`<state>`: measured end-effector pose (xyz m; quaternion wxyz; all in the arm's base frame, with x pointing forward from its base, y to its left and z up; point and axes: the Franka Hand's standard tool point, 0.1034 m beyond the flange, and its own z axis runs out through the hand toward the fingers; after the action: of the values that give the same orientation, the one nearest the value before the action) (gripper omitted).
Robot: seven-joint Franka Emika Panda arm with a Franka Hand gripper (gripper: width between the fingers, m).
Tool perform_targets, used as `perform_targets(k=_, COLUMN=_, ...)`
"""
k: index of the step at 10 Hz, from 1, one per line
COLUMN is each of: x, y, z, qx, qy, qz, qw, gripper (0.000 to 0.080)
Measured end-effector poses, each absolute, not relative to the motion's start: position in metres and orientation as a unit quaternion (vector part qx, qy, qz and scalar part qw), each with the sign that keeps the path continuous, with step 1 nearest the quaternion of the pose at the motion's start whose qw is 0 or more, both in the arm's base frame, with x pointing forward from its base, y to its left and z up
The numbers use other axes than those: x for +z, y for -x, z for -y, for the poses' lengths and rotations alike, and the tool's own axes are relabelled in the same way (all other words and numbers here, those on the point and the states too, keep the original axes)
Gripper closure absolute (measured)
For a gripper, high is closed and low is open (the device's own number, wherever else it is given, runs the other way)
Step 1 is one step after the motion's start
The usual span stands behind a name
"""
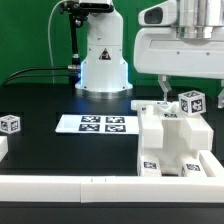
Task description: Assemble chair
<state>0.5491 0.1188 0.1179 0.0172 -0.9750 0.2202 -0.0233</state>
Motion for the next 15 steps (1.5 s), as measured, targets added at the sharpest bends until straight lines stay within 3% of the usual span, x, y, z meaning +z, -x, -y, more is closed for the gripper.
perform_targets(k=1, x=0.1169, y=-0.5491, z=-0.1211, qx=-0.031, qy=0.994, qz=-0.108, qw=0.01, gripper=0.0151)
perform_targets(k=4, x=0.1162, y=-0.5496, z=-0.1187, qx=-0.036, qy=0.994, qz=-0.107, qw=0.009, gripper=0.0181)
perform_targets(k=6, x=0.1161, y=-0.5496, z=-0.1185, qx=-0.035, qy=0.993, qz=-0.115, qw=0.009, gripper=0.0521)
perform_targets(k=15, x=0.1152, y=-0.5503, z=-0.1195, qx=-0.027, qy=0.861, qz=-0.508, qw=0.025, gripper=0.0518)
